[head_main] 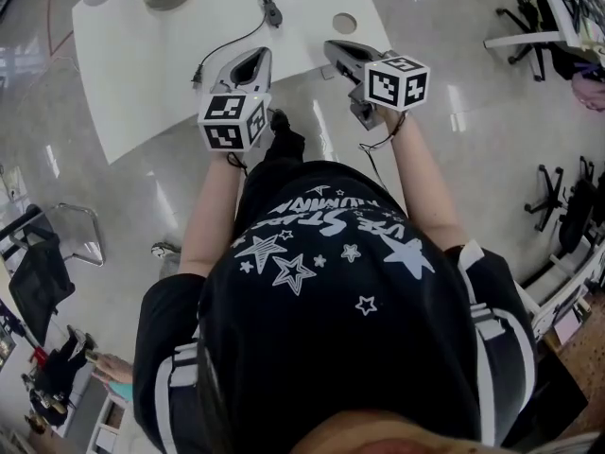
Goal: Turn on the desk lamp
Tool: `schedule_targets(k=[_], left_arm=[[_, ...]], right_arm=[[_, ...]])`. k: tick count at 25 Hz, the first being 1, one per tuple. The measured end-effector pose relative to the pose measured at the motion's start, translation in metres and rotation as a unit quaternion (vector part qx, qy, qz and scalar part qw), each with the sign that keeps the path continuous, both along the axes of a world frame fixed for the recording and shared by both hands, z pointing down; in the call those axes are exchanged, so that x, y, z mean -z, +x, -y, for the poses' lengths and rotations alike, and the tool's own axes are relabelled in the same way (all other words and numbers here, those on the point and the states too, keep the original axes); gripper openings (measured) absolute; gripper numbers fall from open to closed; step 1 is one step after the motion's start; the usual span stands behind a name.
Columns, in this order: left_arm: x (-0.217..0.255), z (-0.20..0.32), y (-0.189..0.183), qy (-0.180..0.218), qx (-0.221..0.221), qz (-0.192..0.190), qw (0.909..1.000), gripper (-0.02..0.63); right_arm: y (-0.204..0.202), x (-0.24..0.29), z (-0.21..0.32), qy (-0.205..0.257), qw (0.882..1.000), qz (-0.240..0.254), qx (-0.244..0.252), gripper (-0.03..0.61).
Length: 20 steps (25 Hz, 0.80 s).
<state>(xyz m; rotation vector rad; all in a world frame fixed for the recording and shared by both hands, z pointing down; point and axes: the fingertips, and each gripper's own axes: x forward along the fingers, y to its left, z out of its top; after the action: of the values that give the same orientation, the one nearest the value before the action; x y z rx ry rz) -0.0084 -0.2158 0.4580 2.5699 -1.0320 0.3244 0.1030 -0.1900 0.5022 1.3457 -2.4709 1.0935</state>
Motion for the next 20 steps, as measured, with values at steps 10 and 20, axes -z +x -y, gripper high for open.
schedule_targets(k=[10, 20], left_arm=[[0.013, -0.109, 0.017, 0.018, 0.020, 0.009, 0.9996, 0.015], [0.031, -0.186, 0.021, 0.033, 0.033, 0.013, 0.9988, 0.015]], right_arm=[[0.019, 0.024, -0.102, 0.036, 0.999, 0.000, 0.029, 0.005], [0.024, 0.027, -0.177, 0.047, 0.998, 0.009, 0.040, 0.005]])
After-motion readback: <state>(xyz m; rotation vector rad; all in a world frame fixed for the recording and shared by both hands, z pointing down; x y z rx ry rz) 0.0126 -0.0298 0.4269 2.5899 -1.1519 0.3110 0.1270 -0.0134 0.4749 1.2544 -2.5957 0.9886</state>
